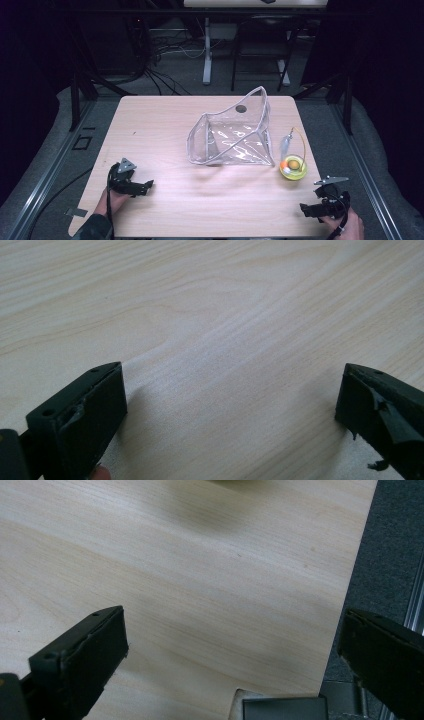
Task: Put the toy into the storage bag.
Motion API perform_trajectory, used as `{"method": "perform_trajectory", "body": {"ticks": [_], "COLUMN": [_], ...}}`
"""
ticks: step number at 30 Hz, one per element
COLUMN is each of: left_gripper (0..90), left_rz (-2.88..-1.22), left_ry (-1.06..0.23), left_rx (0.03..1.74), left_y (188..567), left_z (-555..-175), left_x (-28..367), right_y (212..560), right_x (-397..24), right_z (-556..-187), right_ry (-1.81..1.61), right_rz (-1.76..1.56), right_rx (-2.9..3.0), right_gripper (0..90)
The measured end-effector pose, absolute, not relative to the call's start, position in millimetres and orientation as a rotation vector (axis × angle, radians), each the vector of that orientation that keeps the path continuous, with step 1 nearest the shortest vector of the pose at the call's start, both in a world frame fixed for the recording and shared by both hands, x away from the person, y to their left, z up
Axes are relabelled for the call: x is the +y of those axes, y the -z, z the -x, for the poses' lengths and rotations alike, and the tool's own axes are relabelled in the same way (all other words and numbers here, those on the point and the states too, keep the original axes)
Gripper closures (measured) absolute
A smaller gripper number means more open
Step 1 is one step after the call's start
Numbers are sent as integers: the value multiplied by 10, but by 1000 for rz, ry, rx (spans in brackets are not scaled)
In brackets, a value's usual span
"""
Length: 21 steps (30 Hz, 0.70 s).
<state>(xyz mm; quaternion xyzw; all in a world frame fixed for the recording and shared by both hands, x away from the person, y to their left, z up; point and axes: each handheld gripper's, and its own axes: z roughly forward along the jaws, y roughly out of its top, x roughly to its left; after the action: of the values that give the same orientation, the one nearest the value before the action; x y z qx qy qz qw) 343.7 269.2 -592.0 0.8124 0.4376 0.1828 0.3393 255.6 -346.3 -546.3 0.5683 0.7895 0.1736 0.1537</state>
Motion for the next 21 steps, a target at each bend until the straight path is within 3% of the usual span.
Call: {"method": "perform_trajectory", "body": {"ticks": [21], "left_gripper": [0], "left_rz": [-2110], "left_ry": [-482], "left_rx": [1153], "left_y": [5921], "left_z": [-3434], "left_x": [2686], "right_y": [5259], "right_x": [-3446], "right_z": [-2628], "right_ry": [-545], "right_rz": [-1622], "right_rx": [2299], "right_gripper": [25]}}
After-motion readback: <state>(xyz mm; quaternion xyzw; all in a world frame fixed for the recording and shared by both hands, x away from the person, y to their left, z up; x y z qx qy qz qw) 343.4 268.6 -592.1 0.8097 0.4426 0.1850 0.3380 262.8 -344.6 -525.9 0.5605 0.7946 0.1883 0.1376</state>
